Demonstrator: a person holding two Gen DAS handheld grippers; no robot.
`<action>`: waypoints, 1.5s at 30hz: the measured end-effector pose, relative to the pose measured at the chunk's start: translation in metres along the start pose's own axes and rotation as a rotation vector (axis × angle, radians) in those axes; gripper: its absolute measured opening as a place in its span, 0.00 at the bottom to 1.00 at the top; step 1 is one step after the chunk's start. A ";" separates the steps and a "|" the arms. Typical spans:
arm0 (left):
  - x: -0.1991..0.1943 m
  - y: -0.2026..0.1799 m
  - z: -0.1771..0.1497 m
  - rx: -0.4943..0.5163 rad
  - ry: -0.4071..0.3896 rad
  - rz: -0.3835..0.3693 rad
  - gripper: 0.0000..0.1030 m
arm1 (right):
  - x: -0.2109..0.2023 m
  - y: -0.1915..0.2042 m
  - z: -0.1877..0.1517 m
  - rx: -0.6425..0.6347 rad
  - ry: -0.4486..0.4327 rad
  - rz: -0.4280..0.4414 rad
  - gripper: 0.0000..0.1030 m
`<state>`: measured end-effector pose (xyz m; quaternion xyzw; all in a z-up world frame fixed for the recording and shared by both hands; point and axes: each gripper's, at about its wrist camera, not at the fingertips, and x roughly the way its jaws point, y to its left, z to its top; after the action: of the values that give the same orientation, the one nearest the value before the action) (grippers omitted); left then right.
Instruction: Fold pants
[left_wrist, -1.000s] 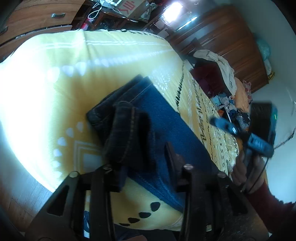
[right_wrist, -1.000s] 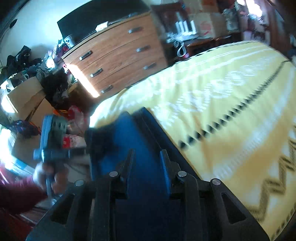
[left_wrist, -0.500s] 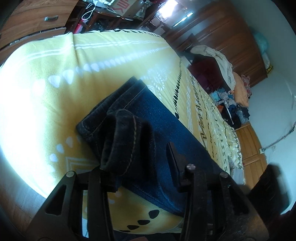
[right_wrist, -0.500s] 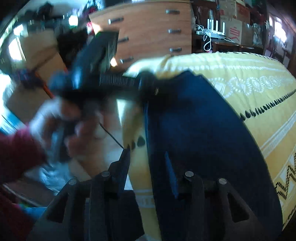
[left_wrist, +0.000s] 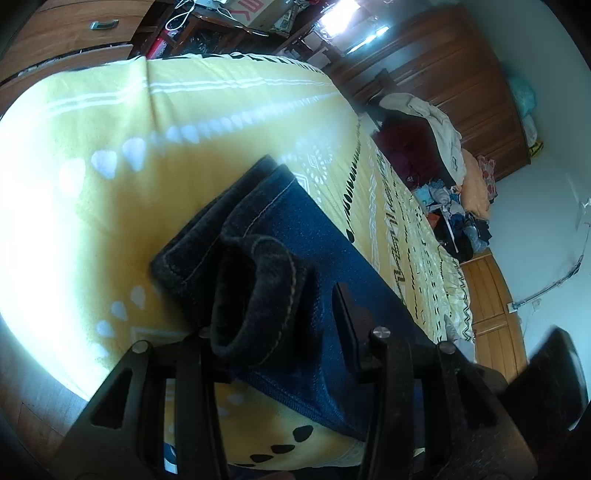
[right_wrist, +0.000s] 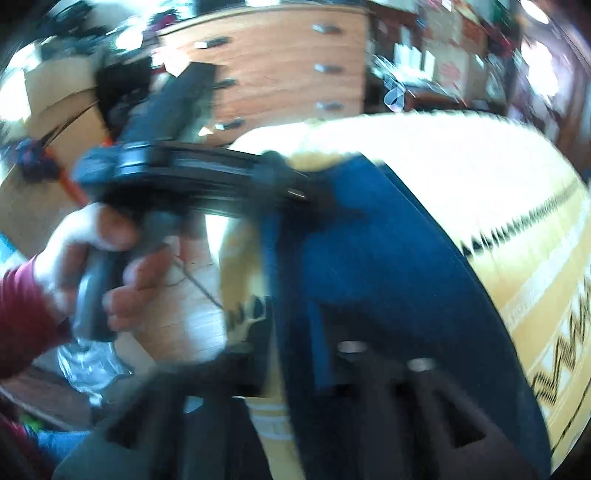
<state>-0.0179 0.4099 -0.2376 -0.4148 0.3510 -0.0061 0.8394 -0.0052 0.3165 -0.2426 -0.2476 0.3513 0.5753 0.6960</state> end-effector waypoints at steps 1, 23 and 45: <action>0.000 -0.001 0.000 0.001 0.000 -0.001 0.40 | -0.002 0.005 0.004 -0.020 -0.023 -0.005 0.65; -0.061 0.007 -0.035 -0.115 -0.016 0.038 0.82 | -0.009 -0.025 0.019 0.112 -0.088 -0.006 0.04; 0.006 -0.076 0.069 -0.031 -0.051 -0.117 0.03 | -0.054 -0.018 0.021 0.091 -0.182 -0.049 0.04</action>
<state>0.0487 0.4062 -0.1596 -0.4476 0.3046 -0.0392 0.8399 0.0121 0.2943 -0.1893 -0.1710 0.3063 0.5617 0.7493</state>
